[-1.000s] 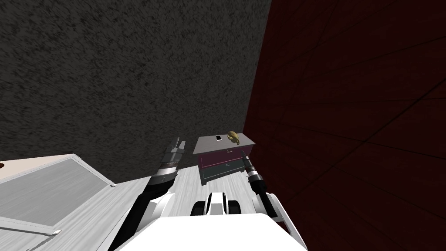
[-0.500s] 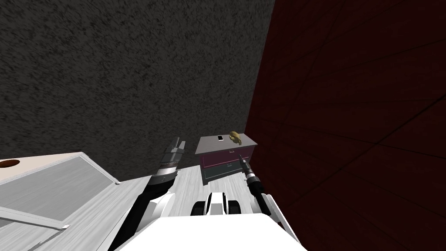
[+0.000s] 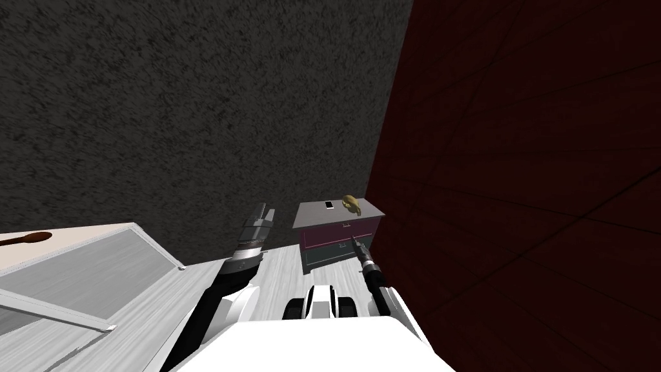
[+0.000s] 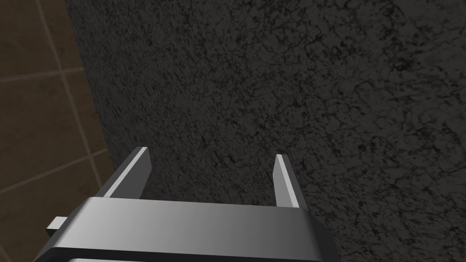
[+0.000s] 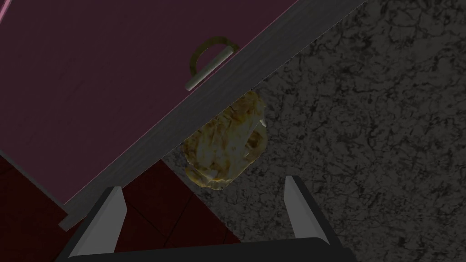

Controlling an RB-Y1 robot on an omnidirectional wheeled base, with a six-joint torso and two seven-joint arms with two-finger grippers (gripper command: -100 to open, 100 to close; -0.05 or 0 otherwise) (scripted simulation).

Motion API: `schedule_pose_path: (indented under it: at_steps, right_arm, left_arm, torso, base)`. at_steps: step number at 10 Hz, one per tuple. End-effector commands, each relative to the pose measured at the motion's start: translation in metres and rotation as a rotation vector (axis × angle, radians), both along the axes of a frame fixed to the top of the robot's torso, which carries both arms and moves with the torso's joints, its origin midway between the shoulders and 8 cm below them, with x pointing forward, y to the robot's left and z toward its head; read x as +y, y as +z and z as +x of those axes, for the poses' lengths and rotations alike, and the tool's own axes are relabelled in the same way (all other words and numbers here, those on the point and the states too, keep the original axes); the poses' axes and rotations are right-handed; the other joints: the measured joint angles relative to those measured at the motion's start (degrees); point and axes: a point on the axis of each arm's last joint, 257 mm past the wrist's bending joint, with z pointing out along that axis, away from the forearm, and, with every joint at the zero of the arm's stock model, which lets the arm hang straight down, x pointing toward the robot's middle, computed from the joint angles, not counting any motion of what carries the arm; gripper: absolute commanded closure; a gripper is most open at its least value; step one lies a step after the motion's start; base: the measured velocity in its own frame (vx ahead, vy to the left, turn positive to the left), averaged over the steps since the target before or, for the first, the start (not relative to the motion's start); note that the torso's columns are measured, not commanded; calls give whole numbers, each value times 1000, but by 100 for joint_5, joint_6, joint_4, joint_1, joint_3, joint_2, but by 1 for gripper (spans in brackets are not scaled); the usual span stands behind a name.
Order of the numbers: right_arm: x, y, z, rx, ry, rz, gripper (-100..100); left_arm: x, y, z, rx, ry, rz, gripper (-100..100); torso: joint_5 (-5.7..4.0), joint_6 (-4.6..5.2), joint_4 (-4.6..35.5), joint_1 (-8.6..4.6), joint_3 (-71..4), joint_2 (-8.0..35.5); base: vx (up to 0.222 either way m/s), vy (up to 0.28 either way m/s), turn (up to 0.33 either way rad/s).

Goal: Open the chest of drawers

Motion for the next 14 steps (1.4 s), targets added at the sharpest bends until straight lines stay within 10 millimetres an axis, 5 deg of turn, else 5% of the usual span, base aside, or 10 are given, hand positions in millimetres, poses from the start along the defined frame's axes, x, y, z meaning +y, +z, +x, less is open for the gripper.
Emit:
schedule_pose_path:
  at_steps: [1, 2, 6, 7, 9, 12, 14]
  right_arm:
    - [-3, -19, -6, 47, -8, -71, -100]
    - [-3, -46, -13, 115, -11, -120, -100]
    - [-13, -77, -24, 199, -22, -265, -100]
    - [-11, -101, -33, 257, -10, -321, -100]
    - [-19, -102, -34, 267, -27, -368, -100]
    - [-23, -143, -55, 377, -9, -523, -100]
    - [-34, -141, -56, 384, -32, -582, -100]
  left_arm:
    - [0, 0, 0, 0, 0, 0, 0]
    - [0, 0, 0, 0, 0, 0, 0]
    - [0, 0, 0, 0, 0, 0, 0]
    - [0, 0, 0, 0, 0, 0, 0]
    - [0, 0, 0, 0, 0, 0, 0]
    - [0, 0, 0, 0, 0, 0, 0]
    - [0, 0, 0, 0, 0, 0, 0]
  torso:
    - [2, 3, 0, 2, 0, 1]
    - [1, 2, 0, -2, 0, 0]
    - [2, 3, 0, 4, -1, 0]
    - [0, 3, 1, -4, 1, 2]
    - [1, 2, 0, 0, -1, -1]
    - [2, 1, 0, 5, -1, -1]
    - [2, 4, -1, 0, -1, 0]
  base:
    - [5, 14, -4]
    - [11, 25, 63]
    - [12, 33, 38]
    - [15, 26, 92]
    - [11, 15, 15]
    - [19, 21, 75]
    - [17, 10, 15]
